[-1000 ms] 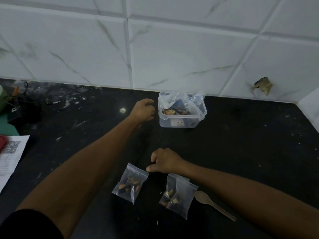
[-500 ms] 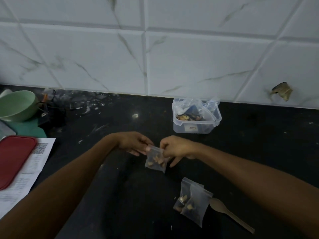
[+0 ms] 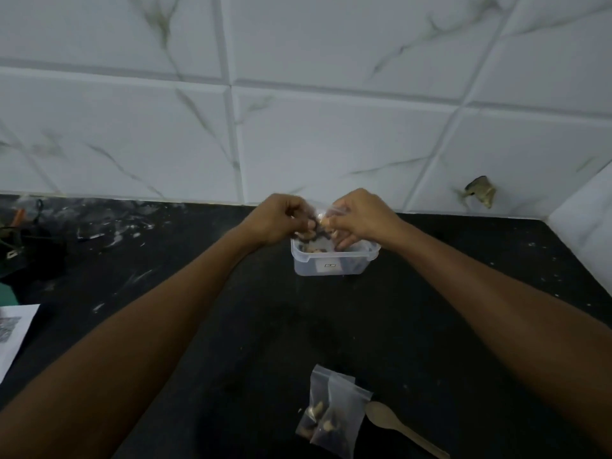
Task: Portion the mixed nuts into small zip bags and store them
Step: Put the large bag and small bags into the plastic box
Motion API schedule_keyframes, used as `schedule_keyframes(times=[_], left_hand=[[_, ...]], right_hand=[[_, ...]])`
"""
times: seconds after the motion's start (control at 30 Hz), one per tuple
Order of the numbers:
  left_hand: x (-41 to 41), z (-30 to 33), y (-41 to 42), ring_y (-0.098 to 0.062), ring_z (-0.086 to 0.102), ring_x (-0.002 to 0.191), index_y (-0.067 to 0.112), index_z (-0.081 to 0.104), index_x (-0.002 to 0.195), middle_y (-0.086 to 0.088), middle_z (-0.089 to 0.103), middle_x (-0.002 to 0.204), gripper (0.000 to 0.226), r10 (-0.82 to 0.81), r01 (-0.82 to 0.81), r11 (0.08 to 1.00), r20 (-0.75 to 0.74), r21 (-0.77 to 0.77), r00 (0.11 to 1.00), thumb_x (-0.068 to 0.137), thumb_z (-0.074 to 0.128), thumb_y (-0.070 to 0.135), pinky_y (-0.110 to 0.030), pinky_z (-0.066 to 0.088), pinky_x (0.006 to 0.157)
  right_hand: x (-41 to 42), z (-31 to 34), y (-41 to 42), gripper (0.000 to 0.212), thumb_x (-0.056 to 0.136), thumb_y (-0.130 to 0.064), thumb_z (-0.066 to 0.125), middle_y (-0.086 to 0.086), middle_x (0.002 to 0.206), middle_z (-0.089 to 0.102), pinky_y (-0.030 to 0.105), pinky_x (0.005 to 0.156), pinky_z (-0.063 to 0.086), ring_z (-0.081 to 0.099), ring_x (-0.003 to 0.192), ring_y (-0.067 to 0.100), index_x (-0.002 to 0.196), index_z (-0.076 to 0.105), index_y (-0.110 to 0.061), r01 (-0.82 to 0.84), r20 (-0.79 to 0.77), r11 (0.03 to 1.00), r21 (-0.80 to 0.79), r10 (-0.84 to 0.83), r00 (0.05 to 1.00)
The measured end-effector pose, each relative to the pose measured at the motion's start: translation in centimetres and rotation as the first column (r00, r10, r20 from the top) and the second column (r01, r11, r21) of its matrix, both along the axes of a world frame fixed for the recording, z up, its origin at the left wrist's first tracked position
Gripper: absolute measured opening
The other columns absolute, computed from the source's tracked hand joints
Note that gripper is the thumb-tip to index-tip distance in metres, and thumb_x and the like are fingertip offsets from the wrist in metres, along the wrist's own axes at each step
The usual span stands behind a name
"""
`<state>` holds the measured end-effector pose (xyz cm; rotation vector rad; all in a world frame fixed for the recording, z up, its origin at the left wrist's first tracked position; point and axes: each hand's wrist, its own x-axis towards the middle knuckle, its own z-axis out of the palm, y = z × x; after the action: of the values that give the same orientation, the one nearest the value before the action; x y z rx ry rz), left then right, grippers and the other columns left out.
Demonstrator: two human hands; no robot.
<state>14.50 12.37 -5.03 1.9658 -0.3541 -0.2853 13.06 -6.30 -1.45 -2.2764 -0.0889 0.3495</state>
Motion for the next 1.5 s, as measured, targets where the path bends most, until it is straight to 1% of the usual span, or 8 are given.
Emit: schedule_keyframes(times=[0.23,0.33,0.57,0.73,0.9,1.07,1.33,1.5], left_hand=[[3.7,-1.6,-6.1,-0.017,0.068,0.088,0.010,0.068,0.114,-0.005,0.069,0.099,0.024,0.161,-0.169,0.980,0.084,0.102,0.983,0.092,0.062,0.007,-0.036,0.058,0.086],[4.3,-3.4,-6.9,-0.019,0.066,0.095,0.010,0.067,0.117,-0.010,0.069,0.113,0.027,0.165,-0.174,0.966,0.062,0.192,0.984,0.096,0.051,0.006,-0.033,0.056,0.086],[3.6,-5.8,-4.2,-0.023,0.065,0.089,0.007,0.071,0.106,-0.008,0.068,0.105,0.021,0.477,-0.550,0.793,0.292,0.263,0.829,0.092,0.056,0.008,-0.034,0.056,0.075],[3.5,-6.7,-2.2,-0.016,0.049,0.060,0.004,0.057,0.064,-0.005,0.052,0.063,0.020,0.572,-0.580,0.754,0.125,0.308,0.810,0.083,0.061,0.009,-0.025,0.038,0.048],[3.6,-7.2,-1.7,-0.021,0.068,0.079,0.003,0.076,0.087,-0.009,0.071,0.084,0.012,0.529,-0.492,0.824,-0.069,0.283,0.846,0.085,0.064,0.005,-0.030,0.056,0.068],[3.6,-8.0,-1.5,-0.025,0.071,0.082,0.005,0.076,0.081,-0.011,0.072,0.082,0.016,0.534,-0.505,0.844,-0.195,0.181,0.823,0.087,0.062,0.002,-0.041,0.061,0.077],[3.3,-7.8,-1.5,-0.021,0.073,0.076,0.006,0.075,0.080,-0.011,0.074,0.080,0.015,0.529,-0.529,0.845,-0.276,0.080,0.803,0.088,0.071,0.018,-0.040,0.061,0.078],[2.0,-8.1,-1.3,-0.018,0.072,0.076,0.009,0.073,0.079,-0.009,0.073,0.082,0.021,0.529,-0.540,0.841,-0.269,0.038,0.805,0.090,0.068,0.025,-0.037,0.061,0.077]], right_hand=[[2.8,-0.7,-2.5,0.007,0.083,-0.006,0.068,0.015,0.074,0.071,0.033,0.058,0.061,0.071,0.060,0.021,0.079,0.068,-0.002,0.334,0.103,0.933,-0.134,-0.323,0.941],[3.6,-3.6,-2.7,0.012,0.086,-0.008,0.065,0.012,0.071,0.069,0.033,0.055,0.061,0.069,0.056,0.020,0.075,0.067,-0.004,0.392,0.141,0.890,-0.231,-0.368,0.919],[3.8,-6.9,-2.6,0.014,0.090,-0.015,0.055,0.010,0.092,0.067,0.029,0.059,0.047,0.061,0.074,0.025,0.097,0.066,-0.009,0.426,0.252,0.800,-0.423,-0.348,0.903],[3.6,-8.2,-1.8,0.021,0.099,-0.019,0.046,0.007,0.093,0.064,0.030,0.058,0.039,0.057,0.075,0.022,0.108,0.061,-0.009,0.485,0.353,0.725,-0.489,-0.344,0.870],[3.4,-9.4,-1.7,0.022,0.095,-0.028,0.055,0.006,0.093,0.066,0.030,0.059,0.044,0.062,0.078,0.021,0.103,0.064,-0.010,0.408,0.259,0.680,-0.610,-0.315,0.913],[4.2,-8.9,-1.9,0.039,0.084,-0.048,0.065,0.005,0.090,0.055,0.030,0.062,0.043,0.060,0.085,0.022,0.099,0.054,-0.014,0.302,0.121,0.718,-0.627,-0.294,0.948],[4.6,-9.5,-0.3,0.028,0.098,-0.025,0.043,0.011,0.114,0.061,0.033,0.073,0.044,0.061,0.102,0.026,0.113,0.061,-0.008,0.279,0.178,0.602,-0.748,-0.223,0.958],[4.7,-9.8,0.0,0.034,0.095,-0.028,0.049,0.011,0.125,0.057,0.035,0.076,0.042,0.057,0.110,0.028,0.123,0.056,-0.010,0.226,0.110,0.683,-0.695,-0.210,0.972]])
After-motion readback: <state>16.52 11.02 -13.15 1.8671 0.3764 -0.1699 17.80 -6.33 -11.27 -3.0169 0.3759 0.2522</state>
